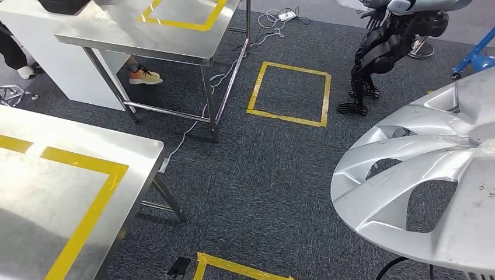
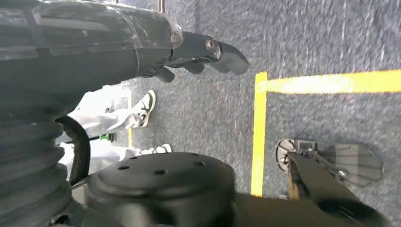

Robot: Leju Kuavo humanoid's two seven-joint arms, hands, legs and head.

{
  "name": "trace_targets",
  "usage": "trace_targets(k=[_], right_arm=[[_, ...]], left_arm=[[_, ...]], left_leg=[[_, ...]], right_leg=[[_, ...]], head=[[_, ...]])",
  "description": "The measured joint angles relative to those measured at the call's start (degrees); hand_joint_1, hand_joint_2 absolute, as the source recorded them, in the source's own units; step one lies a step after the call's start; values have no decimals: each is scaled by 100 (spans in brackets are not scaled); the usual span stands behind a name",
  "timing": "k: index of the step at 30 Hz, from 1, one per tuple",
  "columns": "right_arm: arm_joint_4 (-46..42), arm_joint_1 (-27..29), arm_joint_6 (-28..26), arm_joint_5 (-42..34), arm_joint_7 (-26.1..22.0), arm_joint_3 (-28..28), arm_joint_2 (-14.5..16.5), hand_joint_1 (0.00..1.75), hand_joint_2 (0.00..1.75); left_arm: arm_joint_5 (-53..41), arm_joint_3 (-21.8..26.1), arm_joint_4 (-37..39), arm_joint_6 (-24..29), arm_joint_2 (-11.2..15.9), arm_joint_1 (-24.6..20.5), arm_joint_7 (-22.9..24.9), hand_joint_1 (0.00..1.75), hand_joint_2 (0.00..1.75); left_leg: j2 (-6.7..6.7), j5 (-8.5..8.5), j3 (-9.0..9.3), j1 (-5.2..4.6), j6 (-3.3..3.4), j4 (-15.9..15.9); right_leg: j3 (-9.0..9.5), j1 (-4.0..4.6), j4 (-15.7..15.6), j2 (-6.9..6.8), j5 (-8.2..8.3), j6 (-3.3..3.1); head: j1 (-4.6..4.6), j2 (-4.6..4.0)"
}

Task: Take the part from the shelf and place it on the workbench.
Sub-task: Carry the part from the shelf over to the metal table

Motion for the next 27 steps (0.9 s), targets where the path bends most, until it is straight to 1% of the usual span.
trace_targets(k=[1, 2, 3, 4, 5, 6, 7, 8, 9, 10, 11, 12, 13, 14, 15, 16, 17, 18, 19, 20, 21, 22, 23, 24, 25, 26, 27], right_arm=[[6, 54, 34, -43, -45, -1, 0, 175, 175], [10, 67, 48, -42, -59, -2, -1, 175, 175], [12, 82, 61, -30, -71, -2, -1, 175, 175], [14, 95, 70, -14, -78, -2, -3, 175, 175], [17, 107, 76, 9, -81, -2, -7, 175, 175], [19, 117, 80, 40, -82, -2, -12, 175, 175], [19, 129, 81, 70, -83, -6, -19, 175, 175], [19, 149, 82, 97, -87, -15, -26, 175, 175], [19, 176, 83, 108, -99, -31, -32, 175, 175], [20, 209, 85, 97, -123, -51, -36, 175, 175], [22, 246, 87, 64, -160, -75, -37, 175, 175], [23, 281, 91, 18, -203, -97, -37, 175, 175], [25, 308, 93, -31, -244, -117, -37, 175, 175], [25, 330, 96, -77, -277, -131, -37, 175, 175], [24, 342, 97, -119, -300, -143, -37, 175, 175], [23, 353, 99, -159, -316, -157, -37, 175, 175], [22, 369, 101, -193, -330, -175, -38, 175, 175], [22, 383, 104, -223, -341, -196, -38, 175, 175], [23, 394, 107, -245, -352, -217, -39, 175, 175], [22, 400, 109, -257, -362, -233, -39, 175, 175], [22, 399, 111, -269, -371, -246, -39, 175, 175], [22, 403, 113, -282, -379, -257, -39, 175, 175], [22, 409, 115, -296, -390, -268, -39, 175, 175], [24, 419, 116, -316, -402, -275, -39, 175, 175], [26, 434, 118, -336, -412, -281, -39, 175, 175], [29, 451, 119, -357, -421, -283, -39, 175, 175], [38, 473, 120, -381, -426, -283, -39, 175, 175]], left_arm=[[-37, -1, -3, -5, 12, -1, 0, 0, 175], [-59, -1, -4, -11, 19, -2, -1, 0, 175], [-82, -1, -5, -20, 24, -2, -1, 0, 175], [-101, -2, -5, -28, 31, -1, -1, 0, 175], [-118, -2, -3, -33, 43, 1, -1, 0, 175], [-134, -3, -3, -38, 49, 1, -1, 0, 175], [-145, -3, -3, -39, 55, -1, -1, 0, 175], [-156, -3, -3, -39, 61, -4, -1, 0, 175], [-163, -3, -3, -39, 68, -7, -1, 0, 175], [-167, -3, -3, -38, 74, -9, -1, 0, 175], [-168, -3, -3, -37, 80, -8, -1, 0, 175], [-168, -3, -3, -36, 86, -6, -1, 0, 175], [-169, -3, -3, -35, 93, -6, -1, 0, 175], [-173, -3, -3, -35, 100, -7, -1, 0, 175], [-179, -4, -3, -35, 105, -10, -1, 0, 175], [-187, -6, -4, -36, 107, -16, -1, 0, 175], [-197, -9, -5, -36, 106, -24, -1, 0, 175], [-205, -11, -6, -36, 103, -30, -1, 0, 175], [-213, -13, -7, -37, 101, -33, -1, 0, 175], [-216, -15, -7, -37, 100, -32, -1, 0, 175], [-219, -15, -6, -37, 103, -26, -1, 0, 175], [-221, -17, -5, -37, 110, -21, -1, 0, 175], [-226, -18, -5, -36, 119, -21, 0, 0, 175], [-233, -20, -5, -35, 127, -24, 0, 0, 175], [-241, -22, -5, -35, 133, -27, 0, 0, 175], [-249, -23, -5, -35, 136, -29, -1, 0, 175], [-255, -26, -5, -35, 139, -26, -1, 0, 175]], left_leg=[[47, 101, 159, 41, -66, -224], [93, 145, 295, 44, -37, -451], [117, 117, 333, 28, 24, -521], [111, 105, 327, 9, 114, -513], [96, 103, 321, -2, 186, -507], [81, 108, 320, -9, 231, -511], [59, 115, 321, -12, 265, -516], [32, 123, 323, -17, 294, -522], [4, 127, 322, -29, 318, -525], [-28, 131, 318, -48, 333, -525], [-68, 135, 314, -71, 346, -525], [-117, 138, 313, -94, 357, -525], [-174, 142, 314, -114, 365, -525], [-237, 148, 317, -126, 375, -525], [-305, 154, 321, -132, 384, -526], [-371, 165, 319, -132, 389, -528], [-442, 181, 310, -122, 383, -531], [-514, 202, 291, -105, 365, -535], [-583, 227, 268, -87, 336, -542], [-656, 258, 251, -73, 299, -563], [-653, 270, 235, -71, 276, -575], [-540, 234, 212, -88, 257, -556], [-390, 135, 156, -105, 239, -457], [-219, -29, 58, -114, 225, -240], [-104, -215, -73, -115, 198, 58], [-83, -374, -213, -98, 167, 390], [-84, -448, -306, -80, 137, 629]], right_leg=[[-26, -37, 93, -50, -57, 78], [-51, -45, 168, -55, -100, 130], [-71, -43, 217, -56, -126, 165], [-82, -45, 239, -56, -136, 183], [-84, -57, 239, -57, -139, 195], [-90, -71, 260, -48, -169, 210], [-121, -82, 348, -32, -248, 224], [-201, -86, 546, -10, -390, 236], [-333, -85, 865, 15, -579, 238], [-503, -80, 1255, 28, -772, 229], [-671, -72, 1623, 36, -914, 207], [-781, -56, 1852, 43, -957, 171], [-802, -29, 1876, 58, -884, 123], [-723, 7, 1676, 92, -706, 65], [-566, 51, 1309, 170, -470, 4], [-397, 83, 925, 301, -293, -56], [-258, 108, 607, 418, -161, -99], [-176, 125, 416, 502, -107, -130], [-146, 131, 345, 532, -116, -148], [-126, 140, 287, 484, -97, -156], [-94, 129, 202, 420, -70, -150], [-55, 118, 100, 361, -29, -143], [-24, 104, 2, 296, 18, -138], [-9, 90, -59, 238, 59, -127], [-13, 89, -73, 190, 74, -131], [-27, 84, -64, 140, 78, -131], [-41, 77, -46, 96, 74, -123]], head=[[-5, 0], [-3, 0], [-1, 0], [2, 0], [9, 0], [10, 0], [10, 0], [11, 0], [11, 0], [12, 0], [13, 0], [13, 0], [13, 0], [13, 0], [13, 0], [11, 0], [10, 0], [10, 0], [10, 0], [13, 0], [15, 0], [14, 0], [13, 0], [10, 0], [8, 0], [7, 0], [6, 0]])
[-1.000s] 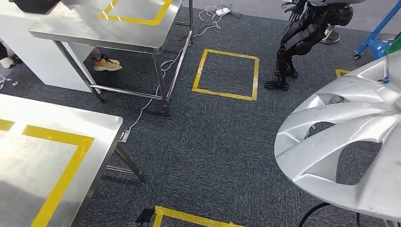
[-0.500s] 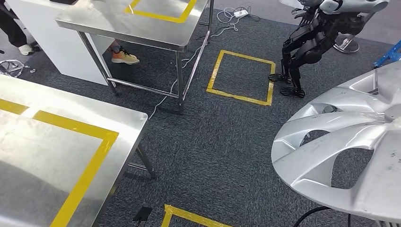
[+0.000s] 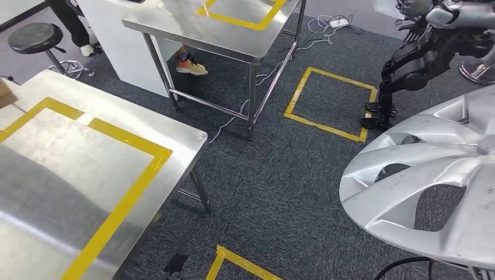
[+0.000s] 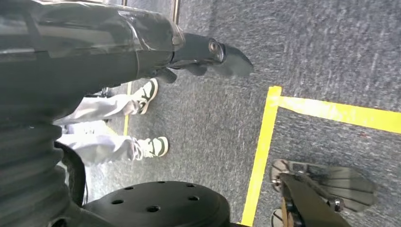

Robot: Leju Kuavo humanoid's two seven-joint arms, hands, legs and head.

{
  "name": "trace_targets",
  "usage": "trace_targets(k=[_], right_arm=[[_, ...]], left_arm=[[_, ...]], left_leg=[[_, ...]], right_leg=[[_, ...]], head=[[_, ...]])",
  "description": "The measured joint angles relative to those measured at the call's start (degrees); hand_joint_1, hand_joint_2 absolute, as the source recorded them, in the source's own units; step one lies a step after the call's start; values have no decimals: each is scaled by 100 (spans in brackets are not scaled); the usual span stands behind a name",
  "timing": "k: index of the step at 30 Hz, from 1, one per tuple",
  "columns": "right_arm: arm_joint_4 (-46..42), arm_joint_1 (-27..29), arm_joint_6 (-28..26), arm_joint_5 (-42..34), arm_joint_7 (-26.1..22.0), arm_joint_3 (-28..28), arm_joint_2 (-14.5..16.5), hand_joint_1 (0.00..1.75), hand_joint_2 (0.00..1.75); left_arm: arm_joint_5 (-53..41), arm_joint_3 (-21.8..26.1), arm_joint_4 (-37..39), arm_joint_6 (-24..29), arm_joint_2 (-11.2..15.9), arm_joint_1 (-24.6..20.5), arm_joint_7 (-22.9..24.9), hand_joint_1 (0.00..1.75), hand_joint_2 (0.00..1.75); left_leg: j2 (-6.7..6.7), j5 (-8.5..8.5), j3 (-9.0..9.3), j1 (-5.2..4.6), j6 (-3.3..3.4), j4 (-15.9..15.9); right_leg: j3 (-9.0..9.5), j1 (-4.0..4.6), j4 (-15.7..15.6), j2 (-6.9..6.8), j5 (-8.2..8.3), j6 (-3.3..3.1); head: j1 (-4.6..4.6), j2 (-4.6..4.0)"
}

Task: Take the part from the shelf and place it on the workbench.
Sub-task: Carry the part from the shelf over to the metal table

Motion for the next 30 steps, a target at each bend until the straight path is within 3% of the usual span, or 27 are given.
trace_targets(k=[1, 2, 4, 6, 10, 12, 14, 15, 16, 17, 18, 20, 22, 25, 27, 30], right_arm=[[12, 20, 2, -17, -3, 0, 0, 175, 175], [25, 34, 4, -31, -6, 1, 0, 175, 175], [42, 42, 8, -39, -18, 1, 0, 175, 175], [45, 40, 9, -38, -37, -2, 0, 175, 175], [48, 45, 15, -38, -55, -10, 0, 175, 175], [48, 44, 19, -39, -55, -26, 0, 175, 175], [50, 46, 24, -39, -56, -46, 0, 175, 175], [54, 48, 26, -40, -56, -55, 0, 175, 175], [60, 50, 29, -41, -56, -66, 0, 175, 175], [66, 51, 35, -46, -56, -77, 0, 175, 175], [72, 52, 44, -53, -57, -88, 0, 175, 175], [76, 46, 80, -76, -61, -104, 0, 175, 175], [75, 37, 130, -97, -64, -112, 0, 175, 175], [77, 17, 209, -134, -66, -122, 1, 175, 175], [78, 0, 258, -176, -67, -125, 2, 175, 175], [89, -9, 321, -274, -69, -128, 1, 175, 175]], left_arm=[[-4, -3, 0, 0, 4, 3, 0, 0, 175], [-8, -5, 0, 0, 9, 4, 0, 0, 175], [-13, -7, -1, -1, 16, 3, -1, 0, 175], [-16, -7, -1, -2, 21, 2, -1, 0, 175], [-18, -7, 0, -2, 41, 0, 0, 0, 175], [-18, -7, 0, -2, 45, -4, -1, 0, 175], [-18, -7, 0, -2, 48, -3, -1, 0, 175], [-18, -7, 0, -3, 49, -2, -1, 0, 175], [-18, -7, 0, -5, 51, -1, -1, 0, 175], [-18, -7, 0, -7, 53, -2, -1, 0, 175], [-18, -7, 0, -9, 53, -3, -1, 0, 175], [-18, -7, -1, -13, 46, -8, -1, 0, 175], [-20, -8, -7, -21, 30, -19, -1, 0, 175], [-32, -9, -15, -28, 15, -23, -1, 0, 175], [-42, -9, -15, -29, 18, -20, 0, 0, 175], [-54, -10, -15, -34, 23, -10, -1, 0, 175]], left_leg=[[0, 28, -8, 16, -30, 64], [8, 150, 89, 32, -59, -76], [81, 441, 481, 47, -89, -739], [157, 536, 727, 37, -21, -1171], [152, 541, 739, 11, 167, -1220], [134, 561, 732, 19, 215, -1231], [117, 571, 713, 5, 238, -1229], [105, 574, 706, -6, 244, -1228], [89, 578, 702, -19, 249, -1227], [66, 580, 704, -33, 253, -1227], [34, 582, 710, -43, 255, -1228], [-49, 594, 712, -49, 246, -1231], [-147, 630, 677, -28, 201, -1236], [-242, 681, 624, -12, 102, -1264], [-125, 495, 515, -25, 58, -1054], [-15, -2, 89, -9, -14, -92]], right_leg=[[-14, -10, 24, -37, -9, 13], [-28, -24, 58, -66, -26, 37], [-56, -52, 153, -101, -80, 109], [-85, -53, 254, -112, -137, 185], [-115, -73, 333, -94, -207, 282], [-264, -86, 705, -66, -481, 330], [-580, -92, 1455, -55, -871, 354], [-718, -92, 1776, -53, -984, 350], [-782, -91, 1926, -50, -986, 332], [-745, -85, 1851, -43, -872, 300], [-611, -72, 1563, -23, -668, 255], [-245, -38, 776, 148, -295, 153], [-54, -10, 351, 293, -178, 99], [2, -13, 175, 175, -136, 80], [48, -35, 28, 55, -57, 64], [23, -39, 12, -78, -28, 50]], head=[[0, 0], [0, 0], [-2, 0], [3, 0], [16, 0], [18, 0], [18, 0], [18, 0], [18, 0], [18, 0], [18, 0], [16, 0], [14, 0], [14, 0], [14, 0], [13, 0]])
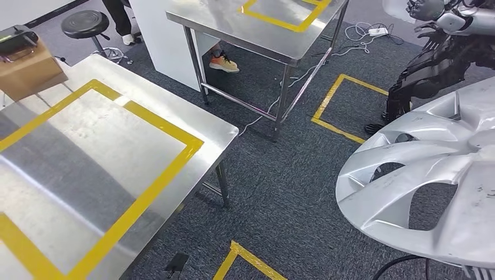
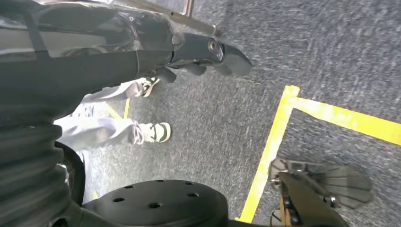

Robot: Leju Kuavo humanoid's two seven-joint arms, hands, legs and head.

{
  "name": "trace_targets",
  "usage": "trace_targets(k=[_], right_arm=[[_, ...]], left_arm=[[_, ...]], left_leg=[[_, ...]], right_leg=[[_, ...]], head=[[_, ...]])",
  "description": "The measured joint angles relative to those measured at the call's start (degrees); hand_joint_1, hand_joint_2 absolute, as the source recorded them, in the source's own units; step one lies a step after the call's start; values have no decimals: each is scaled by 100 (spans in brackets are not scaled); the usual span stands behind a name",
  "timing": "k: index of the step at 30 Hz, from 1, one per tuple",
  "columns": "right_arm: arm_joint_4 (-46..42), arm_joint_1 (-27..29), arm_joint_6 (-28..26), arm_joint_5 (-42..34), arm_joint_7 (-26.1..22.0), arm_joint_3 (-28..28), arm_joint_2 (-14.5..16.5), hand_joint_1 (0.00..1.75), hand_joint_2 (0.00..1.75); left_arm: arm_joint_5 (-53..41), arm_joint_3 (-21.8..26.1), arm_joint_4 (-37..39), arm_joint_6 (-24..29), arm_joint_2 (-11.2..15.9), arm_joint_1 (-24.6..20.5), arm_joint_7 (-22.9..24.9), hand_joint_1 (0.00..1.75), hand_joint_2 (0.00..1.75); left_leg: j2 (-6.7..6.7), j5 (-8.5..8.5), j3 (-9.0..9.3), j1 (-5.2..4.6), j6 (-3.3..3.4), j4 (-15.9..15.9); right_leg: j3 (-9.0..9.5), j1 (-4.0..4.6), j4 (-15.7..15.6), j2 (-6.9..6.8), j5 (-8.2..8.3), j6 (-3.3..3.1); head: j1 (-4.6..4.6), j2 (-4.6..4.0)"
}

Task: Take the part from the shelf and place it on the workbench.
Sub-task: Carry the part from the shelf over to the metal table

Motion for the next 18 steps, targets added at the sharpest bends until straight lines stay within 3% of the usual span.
trace_targets(k=[1, 2, 5, 7, 9, 11, 13, 15, 16, 17, 18], right_arm=[[11, 1, 14, -37, 1, 1, -1, 175, 175], [25, 2, 26, -70, 1, 2, 0, 175, 175], [45, -4, 56, -114, 0, -1, 2, 175, 175], [52, -29, 91, -145, -1, -6, 1, 175, 175], [66, -60, 139, -187, -1, -8, 1, 175, 175], [74, -82, 194, -227, -2, -9, 0, 175, 175], [81, -97, 262, -281, -14, -11, 0, 175, 175], [101, -88, 330, -361, -55, -11, 0, 175, 175], [115, -75, 360, -407, -83, -10, 1, 175, 175], [127, -63, 388, -458, -111, -10, 1, 175, 175], [137, -53, 410, -502, -134, -10, 1, 175, 175]], left_arm=[[-2, -1, 0, -1, 3, 6, 0, 0, 175], [-4, -1, 0, -1, 7, 11, 0, 0, 175], [-11, -2, -1, -3, 23, 11, 0, 0, 175], [-14, -2, -1, -7, 25, 11, 0, 0, 175], [-15, -2, -1, -10, 28, 14, 0, 0, 175], [-23, -2, 0, -16, 35, 11, 0, 0, 175], [-34, -6, -1, -25, 39, 5, 0, 0, 175], [-42, -18, -1, -29, 44, 5, 0, 0, 175], [-45, -25, -1, -29, 48, 8, 0, 0, 175], [-46, -30, 0, -30, 52, 10, 0, 0, 175], [-47, -33, -1, -31, 56, 11, 0, 0, 175]], left_leg=[[2, -36, -78, 8, -24, 192], [10, 35, -56, 16, -44, 181], [147, 497, 468, 33, -61, -764], [242, 569, 660, 10, 22, -1140], [227, 562, 652, -11, 129, -1153], [179, 582, 647, -1, 196, -1167], [119, 601, 641, 15, 244, -1175], [47, 609, 628, 9, 266, -1173], [1, 612, 627, 2, 271, -1173], [-53, 615, 629, -7, 275, -1172], [-115, 619, 635, -14, 278, -1172]], right_leg=[[-11, -2, 17, -33, -3, 3], [-19, -6, 36, -59, -11, 11], [-38, -14, 143, -100, -77, 86], [-73, -4, 226, -108, -120, 150], [-93, -8, 248, -120, -125, 191], [-119, -23, 332, -98, -214, 237], [-304, -31, 802, -29, -531, 290], [-629, -35, 1567, 12, -894, 316], [-738, -34, 1817, 20, -955, 309], [-765, -32, 1877, 31, -904, 287], [-690, -27, 1705, 60, -738, 251]], head=[[0, 0], [0, 0], [-2, 0], [3, 0], [10, 0], [10, 0], [11, 0], [11, 0], [11, 0], [11, 0], [11, 0]])
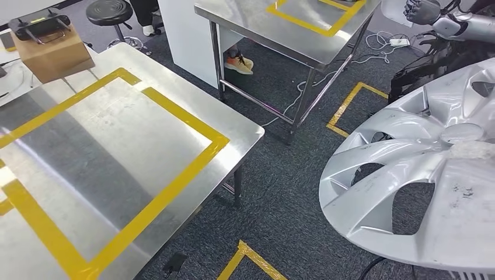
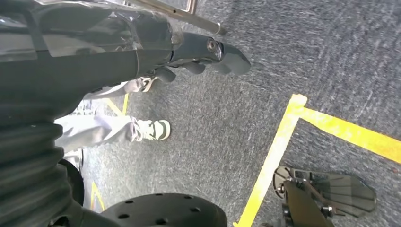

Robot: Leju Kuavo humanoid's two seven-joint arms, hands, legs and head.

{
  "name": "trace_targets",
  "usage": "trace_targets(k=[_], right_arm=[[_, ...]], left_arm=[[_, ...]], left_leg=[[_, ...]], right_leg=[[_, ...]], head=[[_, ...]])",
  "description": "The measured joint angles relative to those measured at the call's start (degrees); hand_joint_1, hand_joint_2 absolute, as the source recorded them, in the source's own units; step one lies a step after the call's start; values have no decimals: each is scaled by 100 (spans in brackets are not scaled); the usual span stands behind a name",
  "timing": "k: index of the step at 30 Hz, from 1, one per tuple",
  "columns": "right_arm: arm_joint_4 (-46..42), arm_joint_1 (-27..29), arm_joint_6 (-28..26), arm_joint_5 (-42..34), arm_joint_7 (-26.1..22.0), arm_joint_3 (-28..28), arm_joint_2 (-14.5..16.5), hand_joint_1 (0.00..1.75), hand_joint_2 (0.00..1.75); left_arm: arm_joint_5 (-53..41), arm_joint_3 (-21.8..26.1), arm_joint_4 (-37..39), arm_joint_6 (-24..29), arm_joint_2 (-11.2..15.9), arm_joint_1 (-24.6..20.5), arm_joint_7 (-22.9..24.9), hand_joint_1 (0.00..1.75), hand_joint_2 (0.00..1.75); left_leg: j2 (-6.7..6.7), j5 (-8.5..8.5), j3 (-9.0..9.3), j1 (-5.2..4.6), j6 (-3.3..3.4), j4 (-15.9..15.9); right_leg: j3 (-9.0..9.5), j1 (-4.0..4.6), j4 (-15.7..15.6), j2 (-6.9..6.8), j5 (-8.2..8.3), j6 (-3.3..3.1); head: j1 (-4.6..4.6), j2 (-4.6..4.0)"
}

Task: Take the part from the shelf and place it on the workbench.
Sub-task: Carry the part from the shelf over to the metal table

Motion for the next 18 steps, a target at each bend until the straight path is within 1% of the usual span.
trace_targets(k=[1, 2, 3, 4, 5, 6, 7, 8, 9, 10, 11, 12, 13, 14, 15, 16, 17, 18], right_arm=[[7, 6, 16, -33, -18, -1, 1, 175, 175], [10, 8, 28, -54, -32, -2, 0, 175, 175], [13, 14, 38, -66, -45, -4, 0, 175, 175], [13, 19, 48, -73, -55, -6, -1, 175, 175], [13, 26, 56, -79, -62, -8, -1, 175, 175], [13, 32, 64, -87, -65, -10, -1, 175, 175], [14, 33, 77, -97, -69, -11, -1, 175, 175], [18, 37, 93, -117, -72, -10, 3, 175, 175], [25, 42, 117, -138, -81, -10, 9, 175, 175], [34, 49, 147, -160, -92, -10, 15, 175, 175], [46, 59, 181, -186, -102, -9, 21, 175, 175], [60, 70, 221, -207, -112, -8, 29, 175, 175], [77, 78, 267, -233, -116, -5, 36, 175, 175], [98, 85, 316, -259, -117, -1, 44, 175, 175], [120, 87, 362, -277, -118, 4, 52, 175, 175], [142, 87, 404, -295, -118, 8, 57, 175, 175], [163, 82, 441, -310, -118, 10, 63, 175, 175], [182, 75, 471, -323, -118, 10, 73, 175, 175]], left_arm=[[-1, -1, -1, -2, 2, -2, 0, 0, 175], [-1, -2, -2, -4, -1, -7, 0, 0, 175], [-2, -2, -4, -7, -3, -16, 0, 0, 175], [-3, -3, -7, -10, -7, -23, 0, 0, 175], [-3, -5, -11, -12, -11, -28, 0, 0, 175], [-4, -9, -15, -13, -14, -30, 0, 0, 175], [-4, -15, -18, -13, -14, -28, 0, 0, 175], [-4, -28, -19, -13, -13, -22, 1, 0, 175], [-5, -46, -19, -13, -8, -19, 1, 0, 175], [-6, -67, -19, -13, -2, -16, 1, 0, 175], [-7, -87, -19, -14, 1, -13, 1, 0, 175], [-8, -98, -19, -15, 3, -13, 0, 0, 175], [-9, -104, -19, -17, 3, -12, 0, 0, 175], [-9, -107, -19, -20, 3, -12, 0, 0, 175], [-10, -108, -19, -21, 4, -11, 0, 0, 175], [-12, -108, -18, -22, 7, -11, 0, 0, 175], [-13, -109, -19, -23, 9, -12, 0, 0, 175], [-14, -109, -19, -24, 11, -16, 0, 0, 175]], left_leg=[[-68, 4, 6, -5, 0, 0], [-130, 14, 6, -4, -5, -3], [-202, 29, -5, 1, -20, -5], [-268, 50, -27, 15, -46, -9], [-341, 76, -55, 33, -80, -16], [-420, 105, -81, 48, -120, -28], [-465, 124, -104, 54, -156, -41], [-380, 109, -127, 41, -183, -34], [-235, 34, -175, 28, -206, 40], [-62, -106, -265, 16, -222, 220], [100, -292, -399, 11, -238, 516], [145, -474, -566, 17, -258, 882], [151, -586, -706, 21, -278, 1196], [151, -595, -774, 24, -296, 1358], [165, -498, -734, 25, -311, 1308], [217, -320, -582, 25, -319, 1046], [394, -164, -382, 11, -323, 680], [563, -52, -206, -10, -302, 353]], right_leg=[[153, 10, -350, 68, 234, -47], [328, 17, -750, 219, 428, -98], [471, 25, -1086, 359, 570, -137], [563, 33, -1306, 463, 636, -166], [601, 41, -1400, 511, 635, -185], [613, 53, -1441, 455, 640, -195], [630, 51, -1496, 378, 645, -205], [658, 45, -1569, 295, 666, -213], [683, 35, -1643, 216, 694, -223], [698, 25, -1698, 136, 721, -228], [702, 27, -1715, 63, 736, -236], [692, 27, -1711, -12, 736, -244], [683, 27, -1698, -89, 731, -243], [676, 26, -1683, -168, 722, -242], [673, 24, -1666, -242, 709, -234], [675, 21, -1642, -308, 688, -218], [678, 21, -1610, -367, 659, -193], [674, 36, -1564, -419, 623, -161]], head=[[0, 0], [-2, 0], [-5, 0], [-7, 0], [-8, 0], [-7, 0], [-4, 0], [-5, 0], [-7, 0], [-9, 0], [-12, 0], [-14, 0], [-15, 0], [-16, 0], [-16, 0], [-16, 0], [-16, 0], [-17, 0]])
